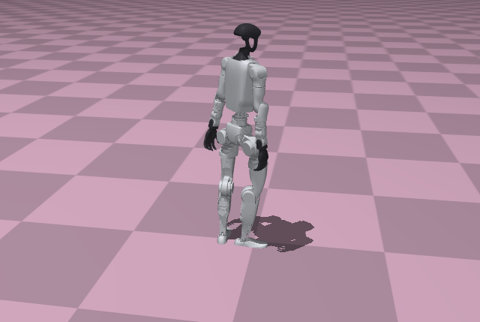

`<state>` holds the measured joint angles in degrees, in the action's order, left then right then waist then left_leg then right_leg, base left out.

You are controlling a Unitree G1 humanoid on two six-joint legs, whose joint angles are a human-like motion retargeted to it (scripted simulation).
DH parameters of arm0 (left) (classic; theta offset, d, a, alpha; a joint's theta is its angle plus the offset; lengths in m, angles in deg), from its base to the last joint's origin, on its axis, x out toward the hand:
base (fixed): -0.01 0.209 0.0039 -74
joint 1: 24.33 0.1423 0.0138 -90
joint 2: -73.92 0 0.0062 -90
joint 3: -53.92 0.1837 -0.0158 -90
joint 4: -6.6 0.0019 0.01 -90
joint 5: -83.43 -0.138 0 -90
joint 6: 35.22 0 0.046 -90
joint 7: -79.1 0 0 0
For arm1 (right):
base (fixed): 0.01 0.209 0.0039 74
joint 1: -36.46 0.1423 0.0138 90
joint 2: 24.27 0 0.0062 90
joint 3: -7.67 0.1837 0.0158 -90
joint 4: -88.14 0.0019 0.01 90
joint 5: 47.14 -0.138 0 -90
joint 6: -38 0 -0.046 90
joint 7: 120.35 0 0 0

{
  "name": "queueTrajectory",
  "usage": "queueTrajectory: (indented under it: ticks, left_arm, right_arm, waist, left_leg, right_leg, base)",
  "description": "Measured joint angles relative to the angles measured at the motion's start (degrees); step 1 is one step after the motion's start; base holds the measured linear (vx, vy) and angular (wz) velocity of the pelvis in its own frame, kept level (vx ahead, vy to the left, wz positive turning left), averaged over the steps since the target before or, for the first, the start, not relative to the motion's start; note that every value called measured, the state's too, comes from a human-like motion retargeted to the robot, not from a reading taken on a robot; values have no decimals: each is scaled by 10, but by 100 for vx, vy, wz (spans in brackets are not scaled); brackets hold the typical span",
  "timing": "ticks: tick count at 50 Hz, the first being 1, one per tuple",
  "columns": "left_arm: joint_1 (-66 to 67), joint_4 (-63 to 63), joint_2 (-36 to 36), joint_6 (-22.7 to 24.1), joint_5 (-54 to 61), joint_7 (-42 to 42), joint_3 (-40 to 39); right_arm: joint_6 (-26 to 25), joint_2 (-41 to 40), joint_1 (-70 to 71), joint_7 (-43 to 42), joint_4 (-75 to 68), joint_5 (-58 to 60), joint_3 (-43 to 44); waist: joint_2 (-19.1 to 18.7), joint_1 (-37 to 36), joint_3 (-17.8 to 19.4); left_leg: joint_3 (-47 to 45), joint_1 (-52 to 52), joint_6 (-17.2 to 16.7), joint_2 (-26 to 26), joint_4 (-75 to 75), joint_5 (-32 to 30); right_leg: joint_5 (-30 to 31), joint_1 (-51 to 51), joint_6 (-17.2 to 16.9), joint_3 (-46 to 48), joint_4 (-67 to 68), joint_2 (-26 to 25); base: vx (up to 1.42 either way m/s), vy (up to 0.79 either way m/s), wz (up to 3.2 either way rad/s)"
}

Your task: Upper body actions

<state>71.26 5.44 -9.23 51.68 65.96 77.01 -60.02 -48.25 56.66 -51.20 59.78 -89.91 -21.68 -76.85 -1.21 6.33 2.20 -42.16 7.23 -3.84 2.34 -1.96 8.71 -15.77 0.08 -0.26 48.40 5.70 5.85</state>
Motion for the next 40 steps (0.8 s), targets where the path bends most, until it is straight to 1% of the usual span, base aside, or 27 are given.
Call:
queueTrajectory:
  ticks: [2,3,5,8,12,15,18,19,20,21,23,24,25,27,28,30,32,34,35,36,37,38,39,40]
  left_arm:
    - [-7,-2,-3,-2,1,-1,-2]
    - [-9,-4,-3,-2,1,-1,-2]
    - [-13,-8,-4,-2,2,-2,0]
    - [-23,-17,0,-1,4,-1,6]
    - [-40,-25,14,5,14,3,17]
    - [-48,-31,26,15,19,17,22]
    - [-49,-51,39,35,22,27,27]
    - [-49,-58,40,39,20,27,30]
    - [-50,-64,42,42,18,26,33]
    - [-51,-69,41,43,15,25,37]
    - [-59,-75,39,43,9,25,47]
    - [-63,-73,39,42,6,25,51]
    - [-67,-71,39,41,4,24,54]
    - [-70,-66,43,41,4,26,54]
    - [-70,-63,47,41,5,27,53]
    - [-69,-61,52,43,9,30,50]
    - [-70,-58,55,44,12,31,50]
    - [-70,-52,56,42,9,31,50]
    - [-70,-50,56,42,8,30,50]
    - [-67,-45,54,40,5,30,49]
    - [-64,-41,54,39,3,29,49]
    - [-59,-39,53,39,1,29,49]
    - [-54,-38,53,38,0,28,48]
    - [-50,-38,52,37,-1,26,47]
  right_arm:
    - [-3,4,1,-6,-20,-13,14]
    - [-5,7,1,-10,-31,-20,21]
    - [-7,11,0,-18,-50,-32,32]
    - [-16,22,-5,-32,-89,-58,59]
    - [-33,30,-30,-38,-94,-78,82]
    - [-38,30,-43,-39,-94,-79,85]
    - [-41,25,-44,-41,-94,-70,77]
    - [-41,22,-41,-40,-94,-66,74]
    - [-40,19,-37,-38,-94,-62,72]
    - [-37,16,-32,-33,-94,-58,69]
    - [-32,8,-24,-22,-83,-50,64]
    - [-31,5,-22,-17,-74,-46,61]
    - [-29,2,-20,-13,-66,-43,58]
    - [-27,-1,-16,-9,-51,-36,49]
    - [-26,-3,-13,-9,-45,-33,44]
    - [-24,-5,-9,-7,-34,-29,37]
    - [-19,-6,-2,-1,-23,-26,32]
    - [-15,-5,5,4,-19,-20,30]
    - [-14,-4,8,3,-20,-18,31]
    - [-17,-3,10,-1,-25,-15,32]
    - [-19,-2,10,-5,-28,-14,33]
    - [-20,-1,8,-7,-32,-15,34]
    - [-20,0,7,-8,-37,-18,34]
    - [-20,2,6,-9,-42,-23,35]
  waist:
    - [3,4,-4]
    - [5,3,-7]
    - [6,1,-11]
    - [1,17,-20]
    - [-6,34,-33]
    - [-3,29,-44]
    - [21,29,-44]
    - [32,28,-40]
    - [44,27,-35]
    - [59,24,-26]
    - [84,22,-6]
    - [88,23,-1]
    - [89,23,1]
    - [90,16,3]
    - [88,8,5]
    - [87,-2,10]
    - [80,-10,18]
    - [66,-18,22]
    - [58,-20,22]
    - [44,-24,21]
    - [32,-27,20]
    - [26,-28,19]
    - [22,-28,19]
    - [20,-27,20]
  left_leg:
    - [-23,12,-10,-2,1,3]
    - [-35,17,-16,-3,3,4]
    - [-53,26,-25,-4,6,6]
    - [-63,40,-44,5,18,1]
    - [-67,52,-59,17,39,-18]
    - [-78,59,-59,24,58,-49]
    - [-85,64,-37,32,108,-105]
    - [-79,63,-23,34,134,-122]
    - [-70,60,-7,37,164,-140]
    - [-50,50,16,43,211,-153]
    - [18,8,72,65,328,-168]
    - [49,-13,78,73,370,-165]
    - [75,-31,71,78,401,-156]
    - [130,-63,39,60,416,-128]
    - [176,-85,17,31,413,-115]
    - [223,-107,1,-10,392,-88]
    - [224,-110,6,-24,338,-59]
    - [229,-110,8,-38,259,-40]
    - [239,-111,7,-44,228,-36]
    - [263,-113,-1,-52,178,-38]
    - [281,-114,2,-59,133,-45]
    - [286,-112,27,-64,100,-64]
    - [312,-110,37,-75,77,-72]
    - [349,-107,40,-89,59,-75]
  right_leg:
    - [42,8,-3,29,-24,0]
    - [55,9,-2,28,-35,-4]
    - [73,7,3,17,-48,-11]
    - [122,-2,23,-34,-63,-20]
    - [122,-3,29,-75,-70,-32]
    - [116,-10,34,-99,-65,-32]
    - [109,-7,37,-126,-58,-12]
    - [108,-3,37,-133,-57,-3]
    - [106,2,37,-142,-56,7]
    - [106,10,37,-153,-55,20]
    - [106,29,37,-166,-56,40]
    - [106,33,38,-167,-57,41]
    - [106,34,39,-167,-58,40]
    - [109,30,43,-179,-58,39]
    - [111,27,44,-189,-57,36]
    - [113,23,46,-205,-54,34]
    - [114,21,49,-220,-52,26]
    - [114,19,51,-234,-51,8]
    - [114,18,53,-239,-52,-1]
    - [113,19,55,-244,-53,-21]
    - [112,20,56,-249,-54,-37]
    - [111,24,57,-252,-55,-46]
    - [110,28,57,-255,-55,-52]
    - [110,32,57,-258,-56,-57]
  base:
    - [-10,-14,-178]
    - [-7,-15,-164]
    - [-6,-19,-134]
    - [0,-17,-91]
    - [5,-19,-57]
    - [5,-21,-83]
    - [7,-23,-98]
    - [7,-26,-93]
    - [6,-21,-105]
    - [6,-21,-108]
    - [5,-28,-89]
    - [3,-25,-60]
    - [1,-18,-62]
    - [0,-16,-92]
    - [-2,-12,-117]
    - [-2,-9,-110]
    - [-1,-8,-102]
    - [1,-4,-88]
    - [6,-5,-75]
    - [9,-4,-79]
    - [13,-3,-82]
    - [17,-5,-65]
    - [22,-6,-48]
    - [23,-7,7]
